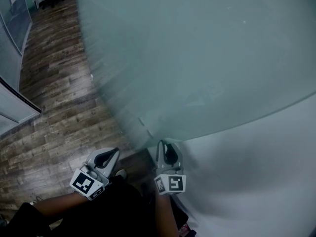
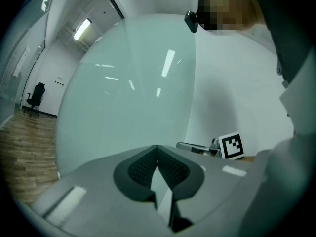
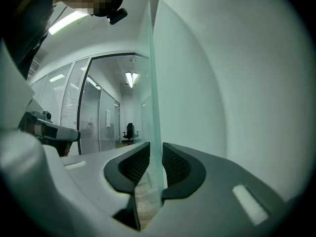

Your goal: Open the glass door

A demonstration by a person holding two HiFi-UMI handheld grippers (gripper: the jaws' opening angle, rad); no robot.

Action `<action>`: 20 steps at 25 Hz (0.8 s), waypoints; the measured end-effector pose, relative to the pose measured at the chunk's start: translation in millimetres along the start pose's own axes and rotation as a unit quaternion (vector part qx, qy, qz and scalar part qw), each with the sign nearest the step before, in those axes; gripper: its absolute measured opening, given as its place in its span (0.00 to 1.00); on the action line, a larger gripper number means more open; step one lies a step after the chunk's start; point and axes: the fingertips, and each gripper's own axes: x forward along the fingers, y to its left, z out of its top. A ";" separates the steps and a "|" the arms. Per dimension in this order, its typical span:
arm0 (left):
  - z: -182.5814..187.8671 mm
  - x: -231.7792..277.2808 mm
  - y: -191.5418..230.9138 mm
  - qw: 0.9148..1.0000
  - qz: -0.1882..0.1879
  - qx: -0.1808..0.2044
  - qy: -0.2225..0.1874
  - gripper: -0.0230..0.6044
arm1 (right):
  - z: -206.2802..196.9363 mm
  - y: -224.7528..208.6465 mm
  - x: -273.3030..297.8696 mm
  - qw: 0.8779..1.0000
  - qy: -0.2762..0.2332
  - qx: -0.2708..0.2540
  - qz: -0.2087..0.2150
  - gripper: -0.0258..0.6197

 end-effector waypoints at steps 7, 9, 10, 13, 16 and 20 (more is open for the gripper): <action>-6.0 -23.3 11.8 1.000 0.028 -0.011 0.009 0.03 | 15.2 -3.3 -19.1 0.999 -0.009 -0.018 -0.035 0.18; -2.9 -28.0 16.0 0.999 0.030 -0.013 0.002 0.04 | 20.6 0.3 -24.8 0.999 -0.014 -0.021 -0.040 0.18; -0.3 -31.1 18.0 0.999 0.031 -0.014 -0.001 0.03 | 24.4 3.2 -27.4 0.999 -0.015 -0.025 -0.040 0.17; 7.0 -42.1 25.0 0.999 0.034 -0.016 -0.009 0.03 | 35.4 13.4 -32.8 0.998 -0.018 -0.046 -0.045 0.16; 18.4 -56.7 32.2 0.999 0.042 -0.011 -0.026 0.03 | 42.0 25.2 -35.3 0.998 -0.020 -0.045 -0.043 0.15; 38.9 -85.5 52.3 0.997 0.074 -0.005 -0.038 0.03 | 60.7 54.4 -25.3 0.999 -0.021 -0.043 -0.016 0.10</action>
